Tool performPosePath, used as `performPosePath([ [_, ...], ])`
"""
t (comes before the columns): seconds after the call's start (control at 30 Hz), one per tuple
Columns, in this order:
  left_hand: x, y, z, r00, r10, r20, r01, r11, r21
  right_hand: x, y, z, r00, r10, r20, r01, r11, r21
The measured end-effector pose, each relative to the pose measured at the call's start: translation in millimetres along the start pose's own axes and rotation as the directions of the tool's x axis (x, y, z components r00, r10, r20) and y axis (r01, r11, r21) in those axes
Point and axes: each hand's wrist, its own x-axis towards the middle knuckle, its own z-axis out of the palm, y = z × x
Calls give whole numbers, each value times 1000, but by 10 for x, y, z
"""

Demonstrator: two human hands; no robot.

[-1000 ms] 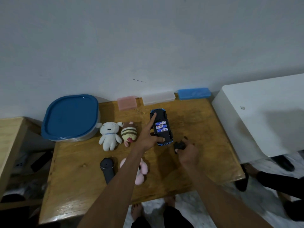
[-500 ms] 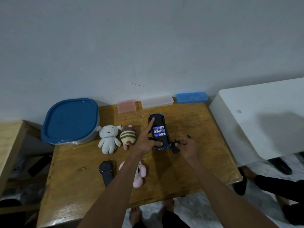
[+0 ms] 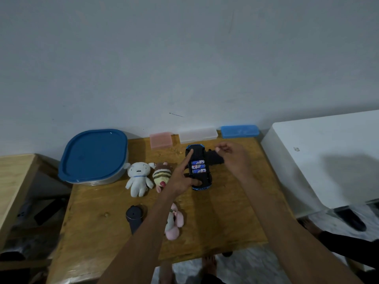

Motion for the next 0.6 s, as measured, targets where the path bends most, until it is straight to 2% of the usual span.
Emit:
performPosePath([
  [0.23,-27,108,-16,1000,7,28,-7,1000,0,-2,-94,185,990,15,141,-29,995,97],
  [0.6,-44,197,-90,999,20,32,-19,999,-28,37,-109,275,979,2,202,-22,995,97],
])
